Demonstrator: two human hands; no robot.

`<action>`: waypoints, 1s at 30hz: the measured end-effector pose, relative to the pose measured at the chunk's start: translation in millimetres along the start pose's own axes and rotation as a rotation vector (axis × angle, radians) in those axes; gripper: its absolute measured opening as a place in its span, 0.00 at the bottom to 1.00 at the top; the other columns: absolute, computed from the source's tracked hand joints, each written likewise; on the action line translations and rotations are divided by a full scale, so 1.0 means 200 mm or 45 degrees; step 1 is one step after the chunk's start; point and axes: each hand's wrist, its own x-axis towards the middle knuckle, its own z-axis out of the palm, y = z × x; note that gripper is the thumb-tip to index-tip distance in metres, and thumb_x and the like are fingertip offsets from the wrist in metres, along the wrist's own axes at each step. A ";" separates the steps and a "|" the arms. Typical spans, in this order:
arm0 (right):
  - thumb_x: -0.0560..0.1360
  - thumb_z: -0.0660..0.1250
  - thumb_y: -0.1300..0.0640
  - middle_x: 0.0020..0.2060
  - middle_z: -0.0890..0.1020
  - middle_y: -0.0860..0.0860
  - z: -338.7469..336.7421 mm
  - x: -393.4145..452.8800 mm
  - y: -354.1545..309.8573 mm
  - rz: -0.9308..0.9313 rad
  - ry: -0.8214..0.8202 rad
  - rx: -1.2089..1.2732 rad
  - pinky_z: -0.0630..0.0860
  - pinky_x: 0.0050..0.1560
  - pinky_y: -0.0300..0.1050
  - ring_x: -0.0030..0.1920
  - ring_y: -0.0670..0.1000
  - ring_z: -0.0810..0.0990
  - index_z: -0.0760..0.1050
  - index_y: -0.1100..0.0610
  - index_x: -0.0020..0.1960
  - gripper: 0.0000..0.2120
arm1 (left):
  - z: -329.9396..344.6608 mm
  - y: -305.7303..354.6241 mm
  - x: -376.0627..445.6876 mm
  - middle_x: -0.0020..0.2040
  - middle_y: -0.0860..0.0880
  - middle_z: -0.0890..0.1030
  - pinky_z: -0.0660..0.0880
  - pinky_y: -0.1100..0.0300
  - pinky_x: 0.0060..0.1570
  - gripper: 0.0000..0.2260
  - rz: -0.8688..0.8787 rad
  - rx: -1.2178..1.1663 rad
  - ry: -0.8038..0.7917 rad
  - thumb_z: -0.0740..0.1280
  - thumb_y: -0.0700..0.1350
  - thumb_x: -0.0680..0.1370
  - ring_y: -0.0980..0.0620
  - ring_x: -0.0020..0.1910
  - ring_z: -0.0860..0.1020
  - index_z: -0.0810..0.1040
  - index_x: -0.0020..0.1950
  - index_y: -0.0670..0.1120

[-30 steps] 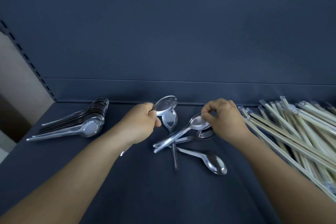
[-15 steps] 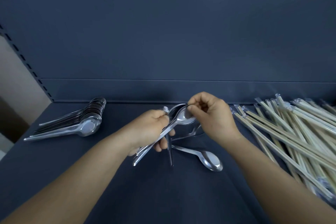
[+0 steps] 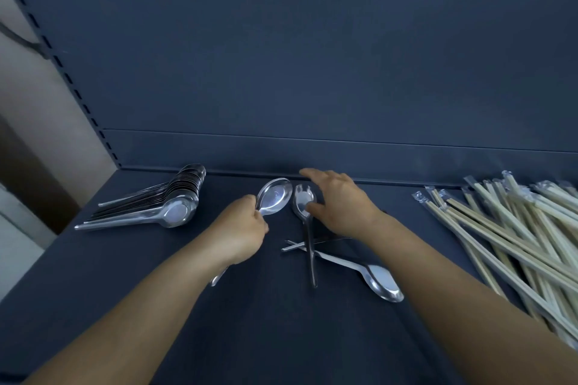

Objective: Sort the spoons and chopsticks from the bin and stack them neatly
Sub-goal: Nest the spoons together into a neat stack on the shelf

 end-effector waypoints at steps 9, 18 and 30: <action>0.72 0.68 0.58 0.29 0.78 0.43 -0.06 0.04 0.01 0.167 0.293 0.475 0.67 0.29 0.26 0.27 0.38 0.74 0.78 0.50 0.38 0.05 | -0.02 -0.03 0.03 0.41 0.49 0.77 0.72 0.58 0.33 0.08 -0.020 -0.221 0.086 0.52 0.39 0.80 0.52 0.31 0.72 0.71 0.51 0.44; 0.69 0.71 0.55 0.27 0.79 0.49 -0.13 -0.09 0.03 0.343 0.398 0.824 0.80 0.41 0.52 0.31 0.51 0.80 0.72 0.54 0.36 0.09 | 0.09 0.17 -0.01 0.47 0.46 0.81 0.72 0.63 0.26 0.10 0.094 -0.493 -0.211 0.53 0.42 0.83 0.55 0.25 0.76 0.74 0.54 0.46; 0.69 0.71 0.47 0.50 0.79 0.49 -0.22 -0.38 0.25 0.642 0.024 0.100 0.70 0.50 0.40 0.52 0.51 0.77 0.75 0.52 0.56 0.19 | 0.13 0.18 0.06 0.22 0.62 0.74 0.64 0.67 0.22 0.12 0.261 -0.023 -0.123 0.53 0.44 0.81 0.62 0.18 0.67 0.71 0.40 0.52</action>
